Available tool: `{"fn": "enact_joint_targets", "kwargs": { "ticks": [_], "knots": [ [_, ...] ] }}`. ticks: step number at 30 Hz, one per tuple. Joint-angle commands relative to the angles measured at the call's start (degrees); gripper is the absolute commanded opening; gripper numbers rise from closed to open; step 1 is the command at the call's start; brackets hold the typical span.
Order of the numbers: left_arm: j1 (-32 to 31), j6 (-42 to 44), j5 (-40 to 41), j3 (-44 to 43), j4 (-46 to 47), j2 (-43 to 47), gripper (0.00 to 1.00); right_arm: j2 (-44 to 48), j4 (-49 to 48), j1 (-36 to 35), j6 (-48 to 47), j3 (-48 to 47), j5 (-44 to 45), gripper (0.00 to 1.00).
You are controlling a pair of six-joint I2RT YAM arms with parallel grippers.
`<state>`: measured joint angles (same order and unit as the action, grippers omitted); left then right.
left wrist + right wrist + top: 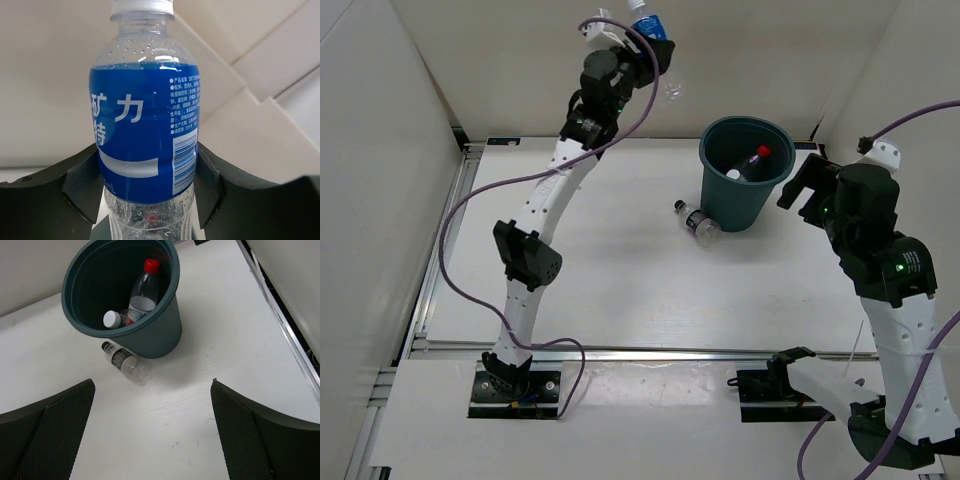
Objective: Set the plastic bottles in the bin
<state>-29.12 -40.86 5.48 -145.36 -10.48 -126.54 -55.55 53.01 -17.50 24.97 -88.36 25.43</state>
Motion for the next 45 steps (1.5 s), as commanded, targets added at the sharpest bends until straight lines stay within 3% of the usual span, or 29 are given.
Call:
{"fn": "enact_joint_targets", "kwargs": {
  "ticks": [1,4,15,19,21,22,25,28,33,40,45],
  "knots": [
    [-4.0,-3.1,-0.5,-1.7,11.5,-6.5,0.32,2.5,-2.8,0.7,0.9,0.7,3.0,1.0],
    [-5.5,-3.7,1.3,0.7,16.4,-7.1,0.3,3.7,-2.8,0.7,0.9,0.7,3.6,1.0],
    [-11.3,-1.0,3.1,0.2,20.4,-11.8,0.28,6.9,-1.6,0.7,-1.4,0.8,4.1,1.0],
    [-12.9,2.0,3.1,0.3,21.0,-13.0,0.35,7.4,0.1,0.7,0.0,1.4,3.5,1.0],
    [-12.9,1.5,2.4,0.3,21.6,-13.6,0.44,7.9,0.7,0.7,0.5,1.4,3.0,1.0],
    [-12.9,1.5,2.3,0.9,21.6,-13.6,0.62,7.9,0.7,0.7,0.5,1.4,2.2,1.0],
    [-12.9,2.4,0.1,1.7,20.4,-12.9,0.99,8.5,0.7,0.7,-1.6,2.0,1.0,1.0],
    [-12.9,5.2,-0.7,4.2,18.4,-9.2,1.0,9.1,0.1,0.7,-4.0,4.4,0.5,1.0],
    [-14.0,13.3,-1.7,16.4,14.5,-0.7,1.0,8.2,-5.4,0.7,-8.5,6.7,-1.2,1.0],
    [-15.3,23.4,15.2,39.1,13.3,20.5,1.0,3.9,-15.4,0.7,-16.6,16.3,-14.6,1.0],
    [-16.6,29.3,33.2,55.2,13.3,33.1,1.0,-1.8,-23.6,-5.3,-21.9,21.4,-13.7,1.0]
  ]
}}
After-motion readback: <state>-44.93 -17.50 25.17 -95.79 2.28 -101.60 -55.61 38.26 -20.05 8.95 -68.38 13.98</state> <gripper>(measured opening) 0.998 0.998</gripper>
